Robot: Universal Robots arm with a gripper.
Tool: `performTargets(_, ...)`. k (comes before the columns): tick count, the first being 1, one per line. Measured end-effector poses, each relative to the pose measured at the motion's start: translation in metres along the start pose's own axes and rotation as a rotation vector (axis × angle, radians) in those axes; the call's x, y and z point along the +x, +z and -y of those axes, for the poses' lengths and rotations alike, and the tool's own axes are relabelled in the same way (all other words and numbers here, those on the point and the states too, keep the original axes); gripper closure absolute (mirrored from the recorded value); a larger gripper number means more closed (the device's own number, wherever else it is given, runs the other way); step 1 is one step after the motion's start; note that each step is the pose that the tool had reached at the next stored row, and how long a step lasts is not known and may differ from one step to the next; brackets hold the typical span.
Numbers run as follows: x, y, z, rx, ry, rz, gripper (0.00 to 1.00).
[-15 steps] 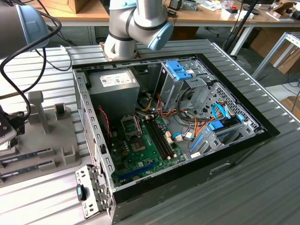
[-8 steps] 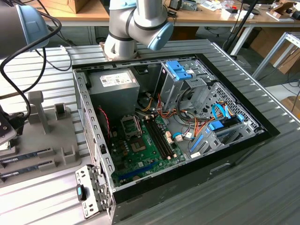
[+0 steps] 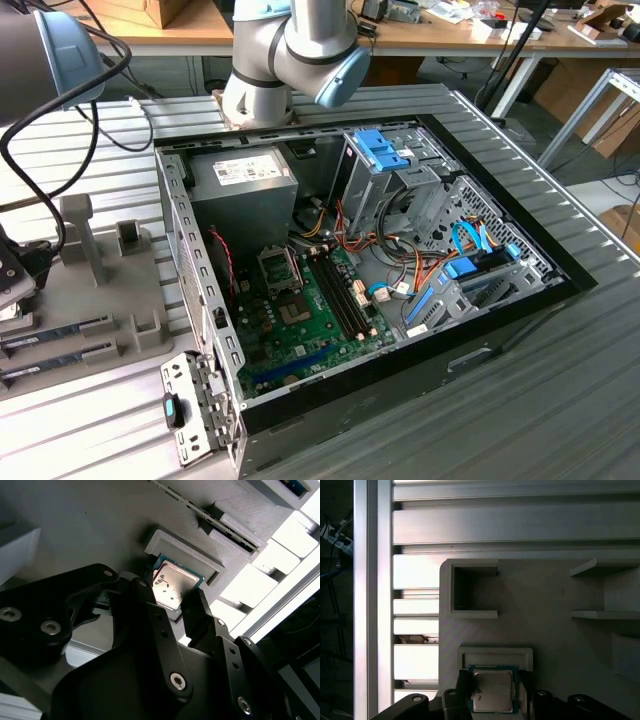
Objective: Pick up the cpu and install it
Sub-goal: 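Pick up the cpu and move it towards the insertion slot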
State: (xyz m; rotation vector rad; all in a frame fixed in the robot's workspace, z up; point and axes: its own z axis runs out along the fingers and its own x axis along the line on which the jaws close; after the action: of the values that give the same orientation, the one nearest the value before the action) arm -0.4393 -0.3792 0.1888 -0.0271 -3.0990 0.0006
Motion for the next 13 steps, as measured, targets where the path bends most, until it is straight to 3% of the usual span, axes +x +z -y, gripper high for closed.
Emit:
performTargets(5,0.0,0.0002,0.0,-0.0001,0.0,0.0002,0.52)
performTargets(6,0.0,0.0002,0.0,0.0,0.0,0.0001,0.45)
performTargets(13,0.0,-0.0003,0.0,0.0,0.0,0.0004,0.45)
